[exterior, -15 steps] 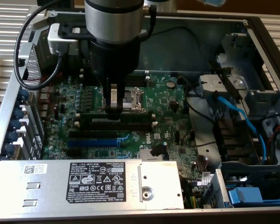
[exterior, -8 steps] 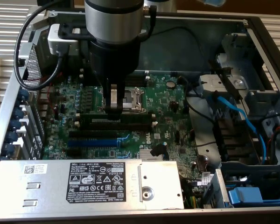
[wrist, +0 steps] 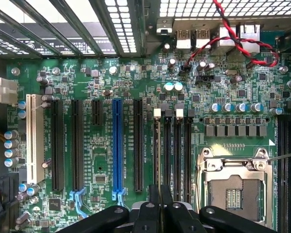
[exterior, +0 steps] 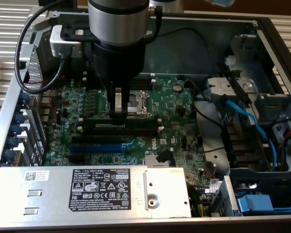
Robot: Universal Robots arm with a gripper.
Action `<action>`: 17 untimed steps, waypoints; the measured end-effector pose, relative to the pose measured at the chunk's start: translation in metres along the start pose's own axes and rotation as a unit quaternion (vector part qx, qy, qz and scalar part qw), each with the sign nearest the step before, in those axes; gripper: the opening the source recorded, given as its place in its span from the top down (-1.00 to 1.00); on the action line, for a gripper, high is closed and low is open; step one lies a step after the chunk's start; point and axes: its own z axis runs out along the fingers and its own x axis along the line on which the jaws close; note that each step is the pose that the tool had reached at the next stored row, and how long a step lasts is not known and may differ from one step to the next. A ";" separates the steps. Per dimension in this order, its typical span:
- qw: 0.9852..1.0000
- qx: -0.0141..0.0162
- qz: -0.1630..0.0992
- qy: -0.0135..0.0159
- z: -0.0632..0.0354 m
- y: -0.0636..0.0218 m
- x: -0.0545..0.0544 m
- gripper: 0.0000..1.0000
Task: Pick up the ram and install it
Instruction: 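Insert the ram into the slot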
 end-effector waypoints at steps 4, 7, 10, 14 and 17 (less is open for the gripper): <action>1.000 0.000 0.000 0.000 0.0005 0.0000 -0.001 0.76; 1.000 0.000 0.000 0.001 0.0007 0.0000 -0.001 0.76; 1.000 0.000 0.000 0.001 0.0008 0.0000 -0.001 0.76; 1.000 0.000 0.000 0.001 0.0008 0.0000 -0.001 0.76; 1.000 0.000 0.000 0.001 0.0009 0.0000 -0.001 0.76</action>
